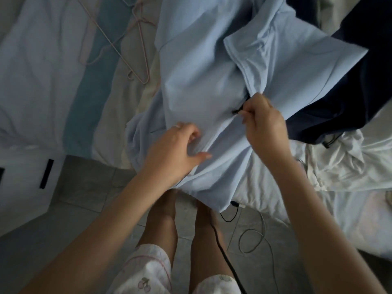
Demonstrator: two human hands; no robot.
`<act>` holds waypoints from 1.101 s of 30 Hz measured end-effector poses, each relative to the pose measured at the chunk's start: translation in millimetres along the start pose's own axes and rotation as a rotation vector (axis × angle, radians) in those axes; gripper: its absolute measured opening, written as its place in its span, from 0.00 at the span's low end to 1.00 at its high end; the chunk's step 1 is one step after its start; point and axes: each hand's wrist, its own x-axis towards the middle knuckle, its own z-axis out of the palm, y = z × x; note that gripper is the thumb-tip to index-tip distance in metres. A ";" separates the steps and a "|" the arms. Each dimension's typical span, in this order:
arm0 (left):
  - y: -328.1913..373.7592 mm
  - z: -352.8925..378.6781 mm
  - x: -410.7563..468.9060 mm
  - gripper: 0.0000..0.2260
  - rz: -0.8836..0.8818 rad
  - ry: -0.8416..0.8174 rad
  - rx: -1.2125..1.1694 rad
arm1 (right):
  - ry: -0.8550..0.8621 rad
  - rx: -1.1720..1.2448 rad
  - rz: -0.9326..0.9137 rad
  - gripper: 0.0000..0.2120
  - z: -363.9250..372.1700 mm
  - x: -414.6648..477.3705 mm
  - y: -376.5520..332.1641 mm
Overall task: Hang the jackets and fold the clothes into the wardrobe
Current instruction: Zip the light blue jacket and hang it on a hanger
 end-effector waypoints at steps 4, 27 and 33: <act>25.4 7.8 20.2 0.16 0.085 0.200 0.108 | 0.042 0.074 -0.048 0.11 4.7 -24.6 -19.1; 29.4 13.1 4.4 0.05 0.256 0.063 -0.022 | -0.125 0.149 0.155 0.07 -41.3 5.9 23.5; 16.7 7.3 -25.4 0.08 0.260 -0.159 -0.034 | -0.115 0.273 0.527 0.38 -10.8 21.3 -14.8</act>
